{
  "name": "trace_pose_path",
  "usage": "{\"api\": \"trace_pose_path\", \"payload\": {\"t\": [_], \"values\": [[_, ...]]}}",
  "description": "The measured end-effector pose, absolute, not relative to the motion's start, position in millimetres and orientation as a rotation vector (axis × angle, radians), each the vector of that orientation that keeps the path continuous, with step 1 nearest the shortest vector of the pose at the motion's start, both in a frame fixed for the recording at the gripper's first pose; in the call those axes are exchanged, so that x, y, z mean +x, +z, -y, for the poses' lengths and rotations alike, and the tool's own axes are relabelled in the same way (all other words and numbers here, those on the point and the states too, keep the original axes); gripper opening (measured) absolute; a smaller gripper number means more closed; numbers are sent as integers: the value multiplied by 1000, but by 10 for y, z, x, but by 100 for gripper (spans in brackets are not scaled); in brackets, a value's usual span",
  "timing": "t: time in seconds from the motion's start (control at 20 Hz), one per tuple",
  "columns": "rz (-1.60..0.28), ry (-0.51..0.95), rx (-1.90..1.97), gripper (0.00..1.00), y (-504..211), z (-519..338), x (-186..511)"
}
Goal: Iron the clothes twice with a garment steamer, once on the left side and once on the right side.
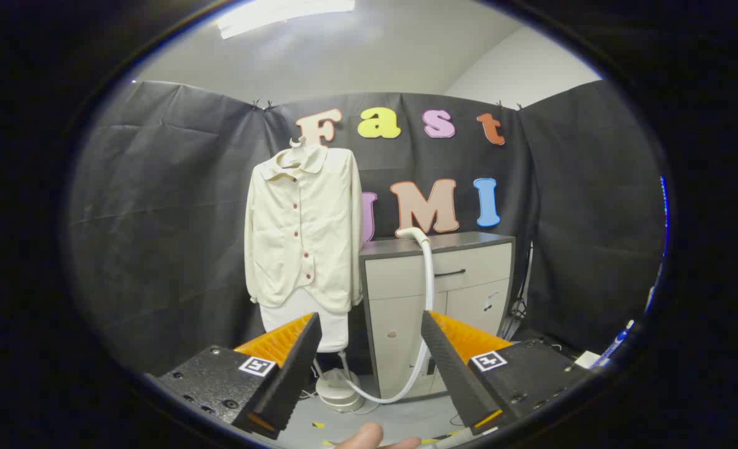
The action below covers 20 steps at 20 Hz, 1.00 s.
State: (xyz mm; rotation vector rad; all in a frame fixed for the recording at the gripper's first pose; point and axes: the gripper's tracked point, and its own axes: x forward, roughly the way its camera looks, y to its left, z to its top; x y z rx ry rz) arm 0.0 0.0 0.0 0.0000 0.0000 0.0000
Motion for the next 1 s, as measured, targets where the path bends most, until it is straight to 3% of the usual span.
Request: {"api": "trace_pose_path", "payload": {"t": [1.0], "values": [[-16, 24, -12, 98, -55, 40, 58]]}}
